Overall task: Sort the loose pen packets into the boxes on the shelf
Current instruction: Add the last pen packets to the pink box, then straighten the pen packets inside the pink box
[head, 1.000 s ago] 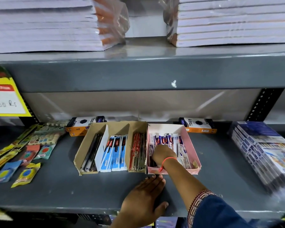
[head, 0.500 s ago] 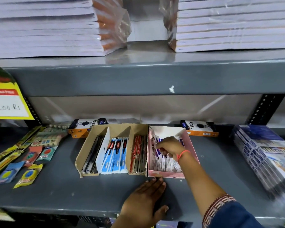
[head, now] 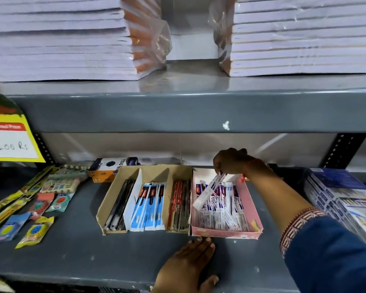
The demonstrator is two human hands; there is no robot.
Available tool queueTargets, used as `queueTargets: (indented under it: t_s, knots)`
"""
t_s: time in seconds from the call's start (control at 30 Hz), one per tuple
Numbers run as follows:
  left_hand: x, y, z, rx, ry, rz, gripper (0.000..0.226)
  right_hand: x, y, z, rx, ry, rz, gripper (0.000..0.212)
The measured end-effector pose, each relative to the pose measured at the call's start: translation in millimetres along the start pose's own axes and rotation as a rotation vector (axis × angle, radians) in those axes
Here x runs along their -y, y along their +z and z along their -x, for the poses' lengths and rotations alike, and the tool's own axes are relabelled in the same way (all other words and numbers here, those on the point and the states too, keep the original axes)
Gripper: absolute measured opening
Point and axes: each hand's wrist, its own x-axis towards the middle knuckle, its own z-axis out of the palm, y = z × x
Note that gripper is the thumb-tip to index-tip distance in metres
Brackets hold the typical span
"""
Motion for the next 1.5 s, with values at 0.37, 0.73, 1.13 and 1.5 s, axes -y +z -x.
queueTargets:
  t_s: [0.37,0.73,1.13,1.5]
  knots:
    - [12,16,-2,0.035,-0.006,0.005,0.058,33,43,-31,0.232,0.028,0.181,0.033]
    - [8,10,0,0.072,-0.046,-0.117,0.081,-6,73,9,-0.154,0.044,0.059,0.016]
    - [2,-5,-1,0.205,-0.081,-0.004,0.055,5,107,42,-0.028,0.133,0.090,0.029]
    - [10,20,-4,-0.049,-0.082,-0.189,0.070,22,107,38,-0.015,0.222,-0.170,0.041]
